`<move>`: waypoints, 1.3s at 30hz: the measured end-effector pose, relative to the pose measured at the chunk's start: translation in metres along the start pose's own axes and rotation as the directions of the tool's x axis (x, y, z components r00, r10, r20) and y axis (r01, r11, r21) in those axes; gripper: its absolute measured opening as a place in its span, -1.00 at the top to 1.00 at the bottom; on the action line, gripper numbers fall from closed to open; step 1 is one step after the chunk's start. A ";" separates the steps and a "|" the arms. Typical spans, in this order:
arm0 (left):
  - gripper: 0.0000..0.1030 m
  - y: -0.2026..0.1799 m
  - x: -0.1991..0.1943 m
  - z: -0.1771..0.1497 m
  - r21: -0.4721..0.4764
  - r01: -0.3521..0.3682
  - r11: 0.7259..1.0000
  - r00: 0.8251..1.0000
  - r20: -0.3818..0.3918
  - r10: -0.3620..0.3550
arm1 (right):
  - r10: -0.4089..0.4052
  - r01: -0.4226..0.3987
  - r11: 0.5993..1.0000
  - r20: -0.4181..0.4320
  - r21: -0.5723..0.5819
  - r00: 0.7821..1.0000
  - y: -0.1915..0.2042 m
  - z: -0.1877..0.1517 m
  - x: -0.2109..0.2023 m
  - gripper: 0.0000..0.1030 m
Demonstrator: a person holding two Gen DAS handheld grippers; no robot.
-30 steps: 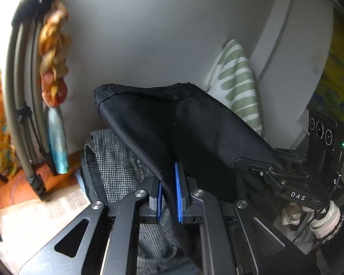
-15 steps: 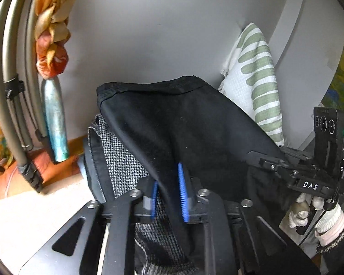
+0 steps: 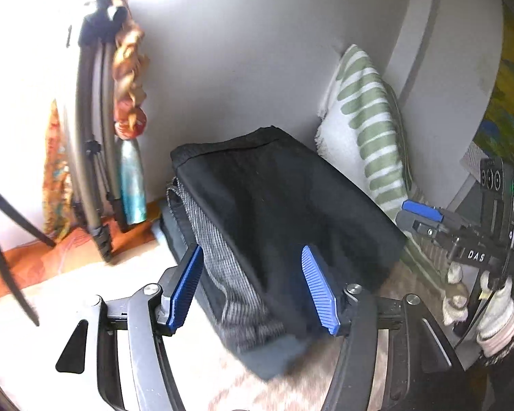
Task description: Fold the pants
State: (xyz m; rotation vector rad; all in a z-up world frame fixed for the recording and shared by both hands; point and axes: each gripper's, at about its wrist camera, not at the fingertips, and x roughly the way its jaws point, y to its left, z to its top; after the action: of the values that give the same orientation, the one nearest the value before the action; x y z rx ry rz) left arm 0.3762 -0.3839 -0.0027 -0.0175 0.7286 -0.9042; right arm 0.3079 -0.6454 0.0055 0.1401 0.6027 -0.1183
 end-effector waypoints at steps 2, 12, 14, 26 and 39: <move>-0.27 0.001 -0.012 -0.005 0.012 -0.003 1.000 1.000 0.006 0.003 | -0.005 0.005 1.000 0.004 -0.004 1.000 0.008 -0.004 -0.012 -0.58; -0.46 -0.016 -0.085 -0.044 0.035 -0.039 0.999 0.999 0.030 0.038 | -0.030 0.030 0.999 0.009 -0.027 1.000 0.067 -0.042 -0.065 -0.67; -0.46 -0.018 -0.097 -0.053 0.035 -0.063 0.997 0.998 0.034 0.061 | -0.044 0.044 0.999 0.011 -0.026 0.999 0.076 -0.050 -0.073 -0.70; -0.47 -0.039 -0.151 -0.120 0.082 -0.164 0.983 0.986 0.045 0.161 | -0.133 0.132 0.991 0.047 0.022 0.990 0.114 -0.099 -0.115 -0.99; -0.48 -0.043 -0.164 -0.160 0.057 -0.233 0.971 0.970 0.079 0.228 | -0.245 0.245 0.969 0.040 0.005 0.969 0.129 -0.131 -0.111 -1.00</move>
State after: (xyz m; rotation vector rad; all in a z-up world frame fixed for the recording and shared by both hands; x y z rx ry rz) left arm 0.1873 -0.2479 -0.0188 0.0917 0.6188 -0.7006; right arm 0.1636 -0.4892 -0.0255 0.0621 0.5784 -0.3602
